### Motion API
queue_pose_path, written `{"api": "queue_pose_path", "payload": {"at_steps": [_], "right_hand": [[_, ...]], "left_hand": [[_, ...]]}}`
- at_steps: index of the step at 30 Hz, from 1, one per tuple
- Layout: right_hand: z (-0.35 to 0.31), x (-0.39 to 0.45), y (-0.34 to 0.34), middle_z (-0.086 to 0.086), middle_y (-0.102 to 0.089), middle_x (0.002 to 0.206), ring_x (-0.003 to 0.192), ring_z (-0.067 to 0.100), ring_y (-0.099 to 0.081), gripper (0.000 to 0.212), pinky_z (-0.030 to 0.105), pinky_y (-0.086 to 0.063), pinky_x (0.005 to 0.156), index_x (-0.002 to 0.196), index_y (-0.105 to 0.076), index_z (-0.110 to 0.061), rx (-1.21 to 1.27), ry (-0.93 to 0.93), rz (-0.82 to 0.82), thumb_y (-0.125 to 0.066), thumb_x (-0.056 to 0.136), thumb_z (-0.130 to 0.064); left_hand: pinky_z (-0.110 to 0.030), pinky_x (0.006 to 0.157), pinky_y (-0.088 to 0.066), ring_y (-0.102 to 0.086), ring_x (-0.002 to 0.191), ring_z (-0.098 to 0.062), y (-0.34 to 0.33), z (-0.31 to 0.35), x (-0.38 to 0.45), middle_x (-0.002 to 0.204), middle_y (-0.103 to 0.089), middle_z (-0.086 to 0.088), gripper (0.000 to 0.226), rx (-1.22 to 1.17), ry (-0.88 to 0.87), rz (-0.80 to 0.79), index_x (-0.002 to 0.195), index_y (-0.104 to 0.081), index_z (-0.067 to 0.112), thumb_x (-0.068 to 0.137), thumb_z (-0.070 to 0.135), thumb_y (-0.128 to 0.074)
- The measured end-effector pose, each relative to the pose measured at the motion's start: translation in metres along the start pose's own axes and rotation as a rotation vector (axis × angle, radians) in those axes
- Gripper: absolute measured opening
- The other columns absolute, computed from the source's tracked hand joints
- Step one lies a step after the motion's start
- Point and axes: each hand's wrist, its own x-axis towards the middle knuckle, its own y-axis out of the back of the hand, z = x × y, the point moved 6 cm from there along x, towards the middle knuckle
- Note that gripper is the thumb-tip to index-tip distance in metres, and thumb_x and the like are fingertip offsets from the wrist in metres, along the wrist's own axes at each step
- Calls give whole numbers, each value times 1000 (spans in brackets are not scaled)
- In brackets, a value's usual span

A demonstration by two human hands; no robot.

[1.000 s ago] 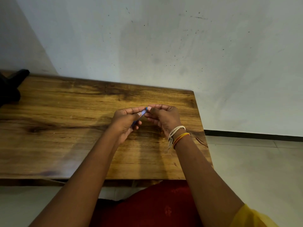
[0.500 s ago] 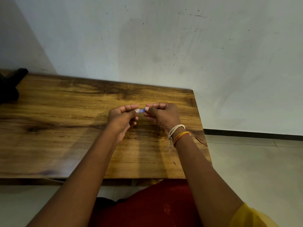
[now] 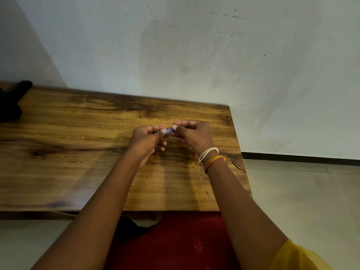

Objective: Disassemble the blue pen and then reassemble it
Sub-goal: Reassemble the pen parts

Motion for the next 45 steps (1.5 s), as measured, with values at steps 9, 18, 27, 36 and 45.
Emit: {"api": "queue_pose_path", "payload": {"at_steps": [9,18,27,36,45], "right_hand": [[1,-3,1,13,-69,78,58,11,-69,11,21,-58,58,95,-66,3,145,-35,-14,-66,84,2],[2,-4,-3,11,-69,77,59,14,-70,8,22,-55,53,81,-67,-5,106,-37,-50,-68,82,3],[5,-4,-5,11,-70,76,60,14,-70,7,22,-55,53,84,-67,-4,91,-54,-85,-69,82,2],[4,-5,-6,8,-73,73,62,15,-72,6,23,-56,53,83,-68,-5,110,-70,-92,-71,81,-1],[2,-8,-6,10,-72,74,62,15,-71,7,23,-58,55,86,-68,-2,127,-79,-89,-72,80,-1]], "left_hand": [[-24,57,-40,-54,62,-8,2,6,-3,73,-61,1,10,29,-45,66,95,-68,19,94,19,-58],[-27,65,-43,-59,70,-9,4,5,-2,87,-65,3,37,-293,22,69,126,-53,30,102,9,-35],[-24,66,-53,-69,90,-29,3,6,1,101,-65,-7,36,-470,-3,47,108,-41,29,99,-4,-33],[-33,79,-58,-69,96,-28,4,4,2,104,-65,-16,28,-634,10,77,112,-30,21,100,-5,-32],[-33,79,-59,-71,95,-26,7,1,3,110,-65,-20,30,-636,10,129,108,-34,17,96,-9,-42]]}}
